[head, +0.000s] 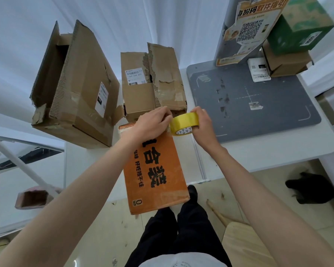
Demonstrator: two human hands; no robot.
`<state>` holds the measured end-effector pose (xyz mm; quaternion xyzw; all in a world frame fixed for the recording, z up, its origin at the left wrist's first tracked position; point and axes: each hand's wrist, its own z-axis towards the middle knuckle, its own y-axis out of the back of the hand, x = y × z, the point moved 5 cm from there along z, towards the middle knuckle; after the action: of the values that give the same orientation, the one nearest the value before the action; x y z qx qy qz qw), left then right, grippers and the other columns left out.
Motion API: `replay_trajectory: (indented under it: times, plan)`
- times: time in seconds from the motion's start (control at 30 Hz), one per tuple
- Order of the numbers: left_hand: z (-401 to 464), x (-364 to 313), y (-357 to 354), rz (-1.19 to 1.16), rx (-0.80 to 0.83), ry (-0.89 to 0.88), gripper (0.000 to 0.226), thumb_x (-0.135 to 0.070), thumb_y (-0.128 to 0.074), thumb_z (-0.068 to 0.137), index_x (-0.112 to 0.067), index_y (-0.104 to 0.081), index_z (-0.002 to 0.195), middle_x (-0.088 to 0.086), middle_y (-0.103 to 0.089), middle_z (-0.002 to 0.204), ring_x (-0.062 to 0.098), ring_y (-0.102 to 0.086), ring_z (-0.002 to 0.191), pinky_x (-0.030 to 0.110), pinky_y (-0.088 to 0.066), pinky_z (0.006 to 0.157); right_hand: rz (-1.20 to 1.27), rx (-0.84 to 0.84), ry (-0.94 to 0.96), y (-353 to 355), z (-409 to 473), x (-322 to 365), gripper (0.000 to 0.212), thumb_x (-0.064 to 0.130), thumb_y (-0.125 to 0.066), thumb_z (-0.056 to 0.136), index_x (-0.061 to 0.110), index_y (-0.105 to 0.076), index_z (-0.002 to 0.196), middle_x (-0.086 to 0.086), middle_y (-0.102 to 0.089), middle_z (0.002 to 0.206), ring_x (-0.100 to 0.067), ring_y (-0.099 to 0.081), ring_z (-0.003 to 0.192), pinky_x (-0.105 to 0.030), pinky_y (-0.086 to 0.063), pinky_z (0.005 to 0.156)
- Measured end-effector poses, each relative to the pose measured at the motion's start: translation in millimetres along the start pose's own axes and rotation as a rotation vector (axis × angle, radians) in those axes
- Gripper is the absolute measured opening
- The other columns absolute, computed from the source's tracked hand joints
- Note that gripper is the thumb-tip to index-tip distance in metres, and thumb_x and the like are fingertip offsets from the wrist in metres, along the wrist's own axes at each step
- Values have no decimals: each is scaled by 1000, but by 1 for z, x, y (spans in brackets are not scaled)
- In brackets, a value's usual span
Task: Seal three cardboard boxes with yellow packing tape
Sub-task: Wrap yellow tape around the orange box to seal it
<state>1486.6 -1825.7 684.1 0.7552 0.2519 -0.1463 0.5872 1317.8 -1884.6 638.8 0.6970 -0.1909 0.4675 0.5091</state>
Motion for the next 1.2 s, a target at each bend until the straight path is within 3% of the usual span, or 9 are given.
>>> replay_trajectory:
  times: [0.13,0.33,0.47,0.6,0.7,0.9,1.03,1.1,1.2]
  plan:
    - [-6,3,1,-26,-31,2,19,-30,-31,105,-27,-50,104,-9,-62,107,19,-56,91,38,-35,70,-65,-34,21,-8,3,-2,33,-6,-56,88,21,-47,104,-2,-46,103,-23,-52,95,-30,-44,66]
    - [-9,8,3,34,-5,-17,18,-41,-45,95,-28,-48,107,-6,-61,106,19,-56,90,38,-38,69,-83,-138,-192,15,-4,-35,39,-18,-43,78,16,-44,96,-9,-42,103,-29,-48,99,-20,-36,61]
    - [-1,0,-3,72,24,-16,15,-36,-50,96,-25,-48,106,-8,-55,103,17,-52,89,35,-33,64,-44,-164,-250,30,-18,-54,43,-20,-49,76,18,-44,94,-9,-44,105,-28,-50,99,-17,-30,57]
    - [7,-2,-6,97,30,43,12,-32,-52,94,-26,-49,105,-9,-55,108,17,-52,95,36,-35,69,0,-184,-210,30,-22,-45,38,-18,-48,79,17,-45,95,-7,-44,102,-23,-49,93,-18,-32,59]
    - [10,-2,-6,78,23,99,11,-26,-50,95,-28,-53,106,-12,-56,111,17,-53,97,38,-40,73,37,-203,-144,30,-25,-27,35,-17,-44,81,14,-46,96,-8,-44,100,-13,-46,84,-9,-35,59]
    - [3,-4,-11,62,-88,67,28,-32,-28,108,-32,-56,103,-16,-65,97,14,-53,101,40,-44,78,96,-257,-48,33,-25,6,29,-14,-44,82,5,-49,103,-9,-43,102,0,-43,85,-4,-38,65]
    - [-1,-6,-13,106,-81,16,28,-29,-29,108,-33,-54,118,-10,-68,102,19,-59,99,40,-45,77,74,-227,-23,35,-27,23,33,-16,-47,83,5,-47,109,-5,-40,105,-11,-45,91,-14,-41,67]
    - [-2,-13,-9,45,-98,-24,30,-28,-32,109,-26,-57,126,-3,-69,115,21,-61,108,40,-41,89,65,-198,-18,35,-26,29,35,-13,-50,83,9,-44,110,-3,-37,107,-18,-45,97,-28,-45,73]
    - [-11,-18,13,-262,-353,-7,35,-32,-39,109,-19,-67,126,-1,-66,119,17,-61,112,39,-41,104,75,-158,-51,36,-27,38,37,-8,-56,86,15,-38,109,-1,-35,111,-20,-47,101,-44,-51,81]
